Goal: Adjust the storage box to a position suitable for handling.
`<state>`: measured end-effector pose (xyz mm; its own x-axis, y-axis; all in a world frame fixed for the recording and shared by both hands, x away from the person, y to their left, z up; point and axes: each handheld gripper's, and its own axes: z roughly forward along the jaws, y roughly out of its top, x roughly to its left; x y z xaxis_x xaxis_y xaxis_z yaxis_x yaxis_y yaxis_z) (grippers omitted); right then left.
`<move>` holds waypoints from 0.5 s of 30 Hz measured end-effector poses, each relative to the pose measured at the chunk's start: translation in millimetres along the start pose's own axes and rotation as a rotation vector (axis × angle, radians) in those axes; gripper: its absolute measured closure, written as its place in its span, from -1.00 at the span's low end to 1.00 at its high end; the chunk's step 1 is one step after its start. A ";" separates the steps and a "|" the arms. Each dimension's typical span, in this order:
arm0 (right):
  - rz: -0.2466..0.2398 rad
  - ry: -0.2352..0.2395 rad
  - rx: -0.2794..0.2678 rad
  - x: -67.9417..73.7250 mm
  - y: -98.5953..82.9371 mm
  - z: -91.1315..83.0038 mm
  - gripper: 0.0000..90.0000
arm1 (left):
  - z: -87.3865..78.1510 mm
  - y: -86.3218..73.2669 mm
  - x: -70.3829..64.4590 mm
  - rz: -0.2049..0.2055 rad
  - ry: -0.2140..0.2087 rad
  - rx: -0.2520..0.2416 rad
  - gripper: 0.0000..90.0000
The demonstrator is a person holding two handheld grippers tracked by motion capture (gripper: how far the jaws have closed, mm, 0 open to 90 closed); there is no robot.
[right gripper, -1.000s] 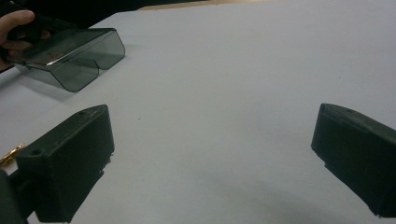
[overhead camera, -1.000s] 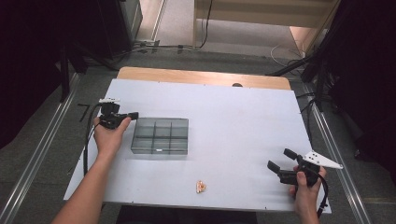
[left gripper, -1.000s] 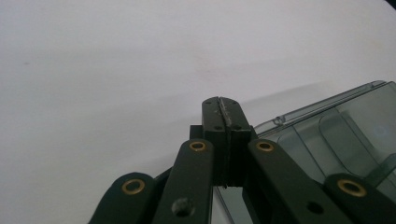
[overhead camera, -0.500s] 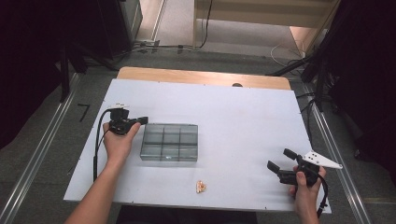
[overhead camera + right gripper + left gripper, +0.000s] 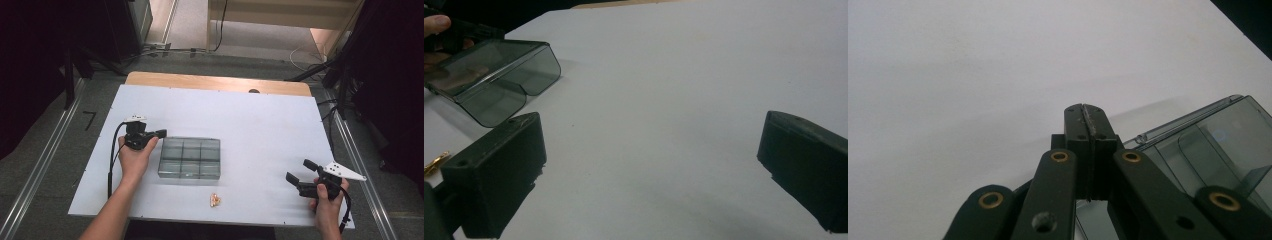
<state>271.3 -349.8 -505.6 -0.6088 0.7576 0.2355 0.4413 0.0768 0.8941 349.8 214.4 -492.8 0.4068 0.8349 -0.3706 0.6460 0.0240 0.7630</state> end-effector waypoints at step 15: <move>-0.005 -0.005 -0.001 0.4 -0.4 0.0 -1.00 | -49.1 -28.0 -6.6 0.046 0.014 -0.062 1.00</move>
<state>271.0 -349.5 -505.8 -0.6078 0.7603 0.2293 0.4380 0.0801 0.8954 297.3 235.3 -485.7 0.4261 0.8433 -0.3274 0.5852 0.0190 0.8107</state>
